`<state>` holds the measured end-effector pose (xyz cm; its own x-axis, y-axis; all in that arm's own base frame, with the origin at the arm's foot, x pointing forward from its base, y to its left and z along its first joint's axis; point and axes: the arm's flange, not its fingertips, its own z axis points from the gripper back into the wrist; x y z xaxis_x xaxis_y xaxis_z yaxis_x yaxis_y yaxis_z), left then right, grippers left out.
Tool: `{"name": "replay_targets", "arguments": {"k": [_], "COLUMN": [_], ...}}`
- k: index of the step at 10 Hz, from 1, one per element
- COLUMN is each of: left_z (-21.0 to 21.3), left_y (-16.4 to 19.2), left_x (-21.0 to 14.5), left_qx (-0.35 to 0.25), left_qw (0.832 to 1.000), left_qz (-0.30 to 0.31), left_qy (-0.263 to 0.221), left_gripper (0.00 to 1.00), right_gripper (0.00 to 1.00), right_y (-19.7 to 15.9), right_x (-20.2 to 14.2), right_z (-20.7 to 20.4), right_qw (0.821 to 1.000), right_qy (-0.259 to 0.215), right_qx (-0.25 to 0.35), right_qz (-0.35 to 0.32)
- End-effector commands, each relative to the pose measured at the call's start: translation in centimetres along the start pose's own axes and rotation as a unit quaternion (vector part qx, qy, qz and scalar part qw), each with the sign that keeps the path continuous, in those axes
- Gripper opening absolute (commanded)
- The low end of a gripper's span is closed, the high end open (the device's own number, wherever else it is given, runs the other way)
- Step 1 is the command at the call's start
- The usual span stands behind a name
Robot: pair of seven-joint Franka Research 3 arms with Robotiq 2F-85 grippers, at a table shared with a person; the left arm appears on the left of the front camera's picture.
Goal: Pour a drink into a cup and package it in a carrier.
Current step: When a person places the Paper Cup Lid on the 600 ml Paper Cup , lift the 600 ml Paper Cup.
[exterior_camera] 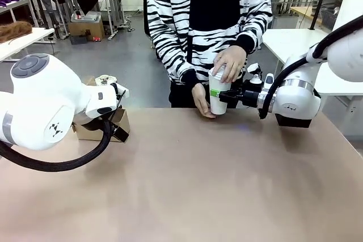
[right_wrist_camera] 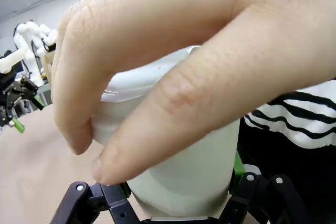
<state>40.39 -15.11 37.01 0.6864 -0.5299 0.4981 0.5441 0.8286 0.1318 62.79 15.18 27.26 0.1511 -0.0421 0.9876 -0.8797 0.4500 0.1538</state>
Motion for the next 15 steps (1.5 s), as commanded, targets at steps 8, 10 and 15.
{"name": "replay_targets", "arguments": {"k": [8, 10, 15], "left_z": [0.04, 0.04, 0.04], "left_y": [-0.03, -0.03, -0.03], "left_x": [0.01, 0.01, 0.01], "left_qx": [-0.001, -0.001, -0.001], "left_qw": [1.000, 1.000, 1.000], "left_qz": [0.000, 0.000, 0.000], "left_qy": [-0.001, -0.001, -0.001], "left_gripper": [1.00, 1.00, 1.00], "right_gripper": [0.80, 0.80, 0.80], "right_y": [0.22, 0.22, 0.22], "right_x": [0.42, 0.42, 0.42], "right_z": [-0.19, -0.19, -0.19], "right_qw": [1.000, 1.000, 1.000], "right_qy": [-0.006, -0.006, -0.006], "right_qx": [-0.004, -0.004, -0.004], "right_qz": [-0.005, -0.005, -0.005]}}
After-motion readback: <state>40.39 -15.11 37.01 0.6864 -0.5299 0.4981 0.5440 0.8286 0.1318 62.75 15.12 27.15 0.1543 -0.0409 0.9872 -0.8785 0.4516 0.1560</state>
